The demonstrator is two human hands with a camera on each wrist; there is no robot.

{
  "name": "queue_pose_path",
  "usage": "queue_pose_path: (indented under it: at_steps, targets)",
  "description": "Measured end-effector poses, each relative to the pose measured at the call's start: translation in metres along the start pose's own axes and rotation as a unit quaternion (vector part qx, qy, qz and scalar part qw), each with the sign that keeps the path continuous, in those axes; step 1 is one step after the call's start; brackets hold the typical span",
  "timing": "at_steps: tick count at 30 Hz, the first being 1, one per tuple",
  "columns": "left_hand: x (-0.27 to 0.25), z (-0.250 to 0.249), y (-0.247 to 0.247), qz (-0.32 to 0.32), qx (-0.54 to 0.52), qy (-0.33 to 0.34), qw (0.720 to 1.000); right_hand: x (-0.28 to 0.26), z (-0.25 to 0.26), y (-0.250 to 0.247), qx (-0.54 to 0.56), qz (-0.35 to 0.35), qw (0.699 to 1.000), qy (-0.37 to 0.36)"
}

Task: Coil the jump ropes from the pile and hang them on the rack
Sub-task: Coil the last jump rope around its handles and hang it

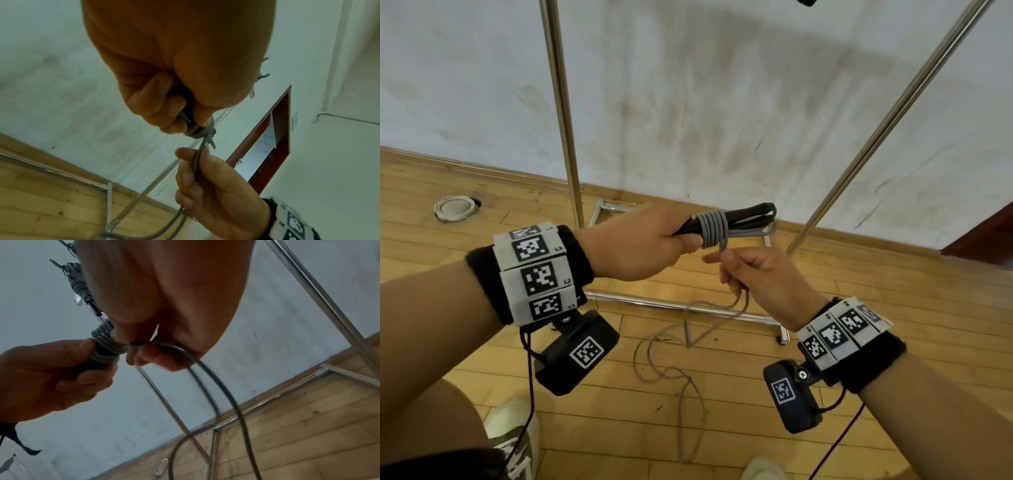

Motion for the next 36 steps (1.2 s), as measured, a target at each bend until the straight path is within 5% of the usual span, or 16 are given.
queue_pose_path:
  at_steps: [8,12,16,19,23,29,36]
  targets:
    - [-0.009,-0.005,-0.002,0.094,-0.020,0.001,0.995,0.004,-0.012,-0.007,-0.085,0.163,0.981,0.054]
    - [-0.013,-0.009,-0.002,0.140,-0.025,0.011,0.990,0.006,-0.015,-0.005,-0.213,0.140,0.967,0.011]
    - [-0.018,-0.008,-0.002,0.195,-0.020,-0.001,0.981,0.007,-0.017,-0.013,-0.168,0.162,0.972,0.030]
    - [-0.021,-0.008,0.005,0.249,0.003,-0.013,0.969,0.016,-0.013,-0.017,-0.302,0.131,0.944,0.025]
    - [-0.018,-0.007,0.015,0.294,0.055,-0.025,0.954,0.019,-0.004,-0.022,-0.272,0.114,0.956,0.001]
    - [-0.014,0.001,0.015,0.288,0.117,-0.054,0.949,0.011,0.012,-0.031,-0.245,0.115,0.962,-0.032]
    - [-0.005,0.004,0.019,0.248,0.195,-0.069,0.946,0.004,0.026,-0.031,-0.188,0.097,0.977,0.023]
Point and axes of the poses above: each hand's wrist, its own x-axis towards the middle knuckle, its own y-axis out of the palm, z = x × y, the point moved 1 cm from there along x, towards the middle knuckle, and after that the axes turned 8 degrees about y, right-handed, at the moved point
